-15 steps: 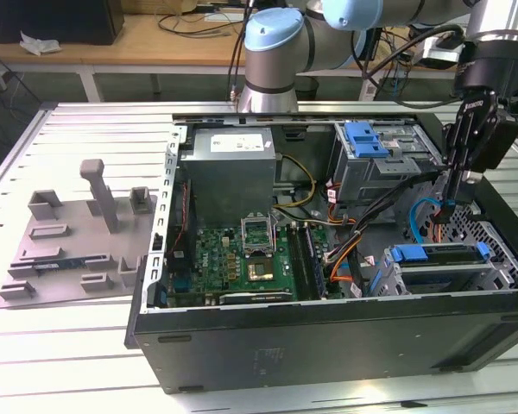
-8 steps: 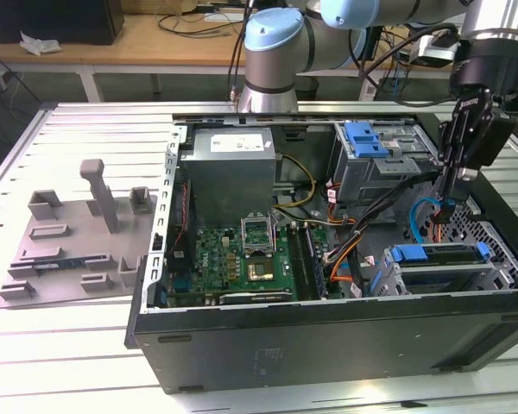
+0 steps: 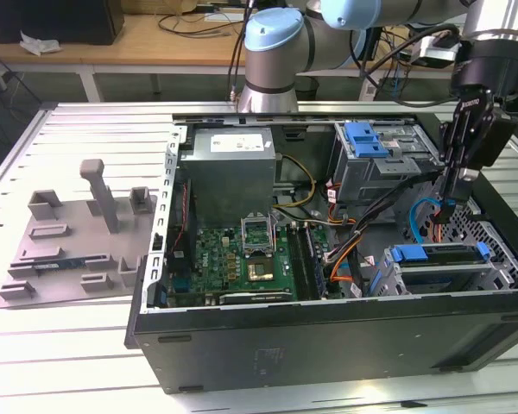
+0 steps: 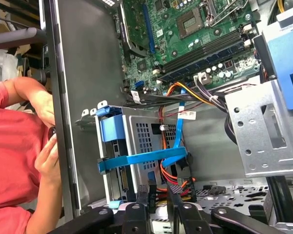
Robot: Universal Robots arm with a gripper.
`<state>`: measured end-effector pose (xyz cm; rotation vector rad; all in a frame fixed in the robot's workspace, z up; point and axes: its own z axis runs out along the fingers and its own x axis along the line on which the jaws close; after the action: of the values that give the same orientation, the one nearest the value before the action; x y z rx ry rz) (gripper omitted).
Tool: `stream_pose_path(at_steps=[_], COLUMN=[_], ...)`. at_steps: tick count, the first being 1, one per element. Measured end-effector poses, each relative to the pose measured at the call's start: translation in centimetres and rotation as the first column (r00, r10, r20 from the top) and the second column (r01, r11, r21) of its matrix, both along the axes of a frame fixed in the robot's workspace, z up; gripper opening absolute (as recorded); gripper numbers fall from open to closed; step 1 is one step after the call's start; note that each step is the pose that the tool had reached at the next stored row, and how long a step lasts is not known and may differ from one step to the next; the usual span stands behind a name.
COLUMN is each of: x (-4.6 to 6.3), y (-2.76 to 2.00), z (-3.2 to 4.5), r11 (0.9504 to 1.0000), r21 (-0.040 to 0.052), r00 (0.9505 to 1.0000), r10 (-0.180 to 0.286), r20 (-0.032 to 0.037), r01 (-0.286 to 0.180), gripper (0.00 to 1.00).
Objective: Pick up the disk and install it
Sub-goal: 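Insert the first disk wire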
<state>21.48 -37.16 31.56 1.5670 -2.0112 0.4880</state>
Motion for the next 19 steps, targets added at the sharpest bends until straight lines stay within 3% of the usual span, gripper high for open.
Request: stream_pose_path(at_steps=[10, 19], x=[-0.14, -0.22], y=[-0.38, 0.23], z=[-0.46, -0.47], r11=[1.0000, 1.0000], r21=[0.0018, 0.0018], r00=[1.0000, 1.0000], r10=[0.000, 0.002], r20=[0.0001, 0.0000], r01=[0.000, -0.002], gripper=[0.29, 0.29])
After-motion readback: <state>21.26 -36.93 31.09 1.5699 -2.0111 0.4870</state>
